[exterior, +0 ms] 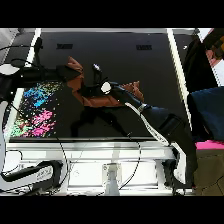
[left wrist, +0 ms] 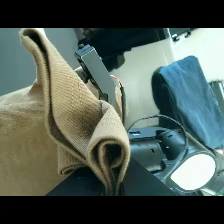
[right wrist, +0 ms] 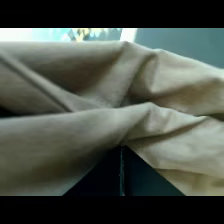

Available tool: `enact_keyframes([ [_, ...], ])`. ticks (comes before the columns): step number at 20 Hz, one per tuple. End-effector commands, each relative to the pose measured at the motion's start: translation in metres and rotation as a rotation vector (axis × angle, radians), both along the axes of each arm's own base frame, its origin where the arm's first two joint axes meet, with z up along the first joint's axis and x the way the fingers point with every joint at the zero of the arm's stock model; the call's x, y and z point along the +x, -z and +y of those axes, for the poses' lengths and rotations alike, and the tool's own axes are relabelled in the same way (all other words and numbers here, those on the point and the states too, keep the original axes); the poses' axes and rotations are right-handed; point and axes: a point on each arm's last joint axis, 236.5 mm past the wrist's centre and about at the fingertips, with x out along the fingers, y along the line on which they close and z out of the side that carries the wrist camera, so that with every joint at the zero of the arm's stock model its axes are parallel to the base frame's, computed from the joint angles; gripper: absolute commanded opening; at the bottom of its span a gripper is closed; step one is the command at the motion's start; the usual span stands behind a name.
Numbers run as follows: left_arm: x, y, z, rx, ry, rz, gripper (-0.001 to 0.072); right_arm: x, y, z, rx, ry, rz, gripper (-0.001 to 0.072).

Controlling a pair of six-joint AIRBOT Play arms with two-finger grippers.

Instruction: Fold the clothes and pants, and hang the long-sleeved shirts on hangers.

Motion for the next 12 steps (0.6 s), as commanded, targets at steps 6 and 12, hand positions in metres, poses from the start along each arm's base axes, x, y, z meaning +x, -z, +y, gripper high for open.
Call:
enact_keyframes([
  [6, 0.018, 0.005, -0.043, -0.030, -0.036, -0.023, 0.0022, 0.034, -0.007, -0.201, -0.494, -0.090, 0.013, 0.0012],
  [12, 0.024, 0.027, -0.113, -0.004, -0.057, -0.052, 0.0022, 0.067, -0.108, -0.298, -0.480, 0.115, -0.109, 0.0012],
])
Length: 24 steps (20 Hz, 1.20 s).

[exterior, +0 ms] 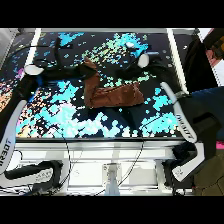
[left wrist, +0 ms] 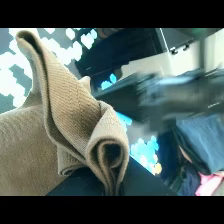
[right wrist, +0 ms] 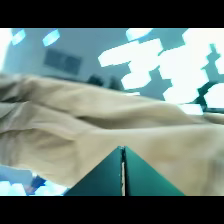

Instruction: Fold the clothes and pants, and hang the long-sleeved shirts on hangers.

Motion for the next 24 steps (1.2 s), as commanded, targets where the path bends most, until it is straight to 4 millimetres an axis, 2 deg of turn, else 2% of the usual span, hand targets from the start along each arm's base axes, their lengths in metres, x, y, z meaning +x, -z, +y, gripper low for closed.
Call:
enact_keyframes([
  [1, 0.004, 0.017, -0.044, 0.021, -0.032, -0.020, 0.0022, 0.006, -0.054, -0.058, -0.023, 0.079, -0.085, 0.0012],
  [4, -0.010, 0.029, -0.096, -0.033, -0.025, 0.026, 0.0022, 0.005, -0.090, -0.080, -0.024, 0.115, -0.156, 0.0012],
  [6, -0.028, 0.032, -0.127, -0.057, 0.002, 0.043, 0.0022, 0.003, -0.104, -0.086, -0.024, 0.124, -0.183, 0.0012],
  [9, -0.051, 0.035, -0.160, -0.043, 0.031, 0.028, 0.0022, 0.002, -0.110, -0.090, -0.042, 0.125, -0.202, 0.0012],
  [13, -0.069, 0.052, -0.182, 0.002, 0.071, -0.006, 0.0030, 0.000, -0.108, -0.090, -0.045, 0.122, -0.190, 0.0012],
  [14, -0.070, 0.055, -0.184, 0.006, 0.076, 0.000, 0.0131, -0.002, -0.106, -0.091, -0.050, 0.119, -0.181, 0.0012],
  [16, -0.070, 0.058, -0.184, 0.007, 0.074, 0.004, 0.0683, -0.005, -0.104, -0.092, -0.067, 0.102, -0.172, 0.0012],
  [17, -0.067, 0.056, -0.183, -0.007, 0.063, 0.014, 0.0707, -0.005, -0.102, -0.094, -0.077, 0.099, -0.169, 0.0012],
  [20, -0.053, 0.047, -0.174, -0.063, 0.009, 0.052, 0.0706, -0.008, -0.097, -0.106, -0.147, 0.084, -0.161, 0.0012],
  [24, -0.022, 0.032, -0.142, -0.084, -0.068, 0.032, 0.0705, -0.020, -0.082, -0.148, -0.369, -0.050, -0.129, 0.0012],
])
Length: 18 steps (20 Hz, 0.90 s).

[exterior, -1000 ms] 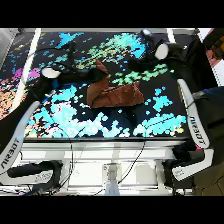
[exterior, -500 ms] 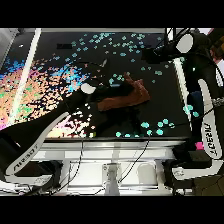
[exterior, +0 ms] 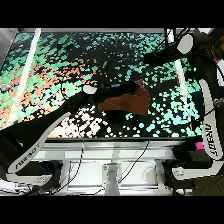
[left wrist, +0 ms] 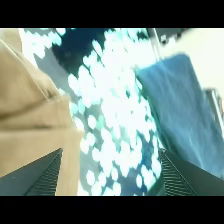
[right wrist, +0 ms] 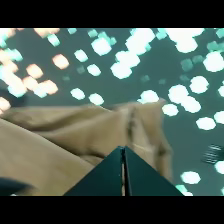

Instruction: Fold the clothes and pants, and hang the long-sleeved shirts on hangers.

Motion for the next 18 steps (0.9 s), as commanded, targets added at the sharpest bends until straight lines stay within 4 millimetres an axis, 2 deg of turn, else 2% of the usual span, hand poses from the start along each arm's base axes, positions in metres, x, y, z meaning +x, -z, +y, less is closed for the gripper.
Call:
enact_keyframes([
  [1, 0.025, -0.017, 0.027, -0.030, -0.069, -0.012, 0.0705, -0.015, 0.015, -0.040, -0.177, -0.095, 0.075, 0.0012],
  [4, 0.042, -0.030, 0.051, -0.043, -0.121, -0.033, 0.0705, -0.040, 0.039, -0.065, -0.180, -0.192, 0.205, 0.0012],
  [5, 0.046, -0.033, 0.057, -0.046, -0.132, -0.037, 0.0705, -0.047, 0.052, -0.064, -0.124, -0.216, 0.242, 0.0013],
  [6, 0.048, -0.034, 0.060, -0.048, -0.135, -0.037, 0.0705, -0.054, 0.069, -0.057, -0.030, -0.233, 0.277, 0.0076],
  [7, 0.048, -0.034, 0.061, -0.050, -0.130, -0.035, 0.0705, -0.061, 0.086, -0.053, 0.042, -0.238, 0.309, 0.0310],
  [8, 0.046, -0.034, 0.061, -0.053, -0.120, -0.032, 0.0704, -0.070, 0.107, -0.053, 0.087, -0.231, 0.352, 0.0651],
  [9, 0.045, -0.034, 0.060, -0.054, -0.113, -0.030, 0.0704, -0.078, 0.127, -0.055, 0.100, -0.216, 0.391, 0.0720],
  [10, 0.045, -0.034, 0.059, -0.052, -0.111, -0.031, 0.0705, -0.086, 0.146, -0.058, 0.090, -0.212, 0.425, 0.0720],
  [12, 0.045, -0.034, 0.059, -0.052, -0.110, -0.031, 0.0704, -0.099, 0.172, -0.051, 0.090, -0.225, 0.479, 0.0709],
  [14, 0.044, -0.034, 0.059, -0.052, -0.110, -0.031, 0.0705, -0.107, 0.180, -0.035, 0.058, -0.337, 0.477, 0.0708],
  [18, 0.044, -0.034, 0.059, -0.052, -0.109, -0.031, 0.0704, -0.070, 0.179, -0.010, -0.043, -0.428, 0.287, 0.0705],
])
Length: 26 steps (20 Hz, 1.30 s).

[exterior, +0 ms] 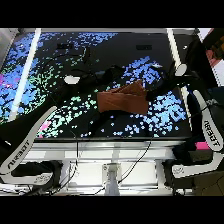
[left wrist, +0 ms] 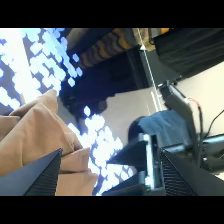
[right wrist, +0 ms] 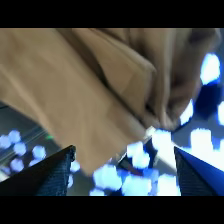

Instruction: Fold the clothes and pants, and hang the long-sleeved shirts on hangers.

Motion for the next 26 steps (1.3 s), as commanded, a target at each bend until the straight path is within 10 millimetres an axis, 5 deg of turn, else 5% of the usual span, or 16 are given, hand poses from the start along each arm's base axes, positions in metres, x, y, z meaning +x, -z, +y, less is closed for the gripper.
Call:
enact_keyframes([
  [1, 0.000, -0.001, 0.000, -0.001, 0.002, -0.001, 0.0705, 0.023, 0.006, 0.016, -0.056, -0.090, -0.142, 0.0706],
  [5, 0.000, 0.000, 0.000, -0.001, 0.002, 0.000, 0.0704, 0.025, 0.020, 0.027, -0.092, -0.140, -0.147, 0.0700],
  [9, 0.000, 0.000, 0.000, 0.005, 0.003, -0.003, 0.0704, 0.057, 0.027, -0.002, -0.220, 0.004, -0.234, 0.0701],
  [13, 0.000, 0.001, 0.000, 0.006, 0.004, -0.004, 0.0704, 0.069, 0.025, 0.000, -0.205, 0.045, -0.278, 0.0700],
  [18, 0.000, 0.000, 0.000, 0.007, 0.004, -0.004, 0.0704, 0.056, 0.027, 0.001, -0.199, 0.061, -0.219, 0.0688],
  [21, 0.000, 0.001, 0.000, 0.006, 0.004, -0.004, 0.0704, 0.060, -0.013, -0.002, -0.225, -0.039, -0.323, 0.0661],
  [22, 0.000, 0.001, 0.000, 0.006, 0.004, -0.004, 0.0704, 0.056, -0.024, 0.001, -0.224, -0.084, -0.343, 0.0575],
  [26, 0.000, 0.001, 0.000, 0.006, 0.004, -0.003, 0.0705, 0.015, -0.021, 0.025, -0.215, -0.313, -0.243, 0.0546],
])
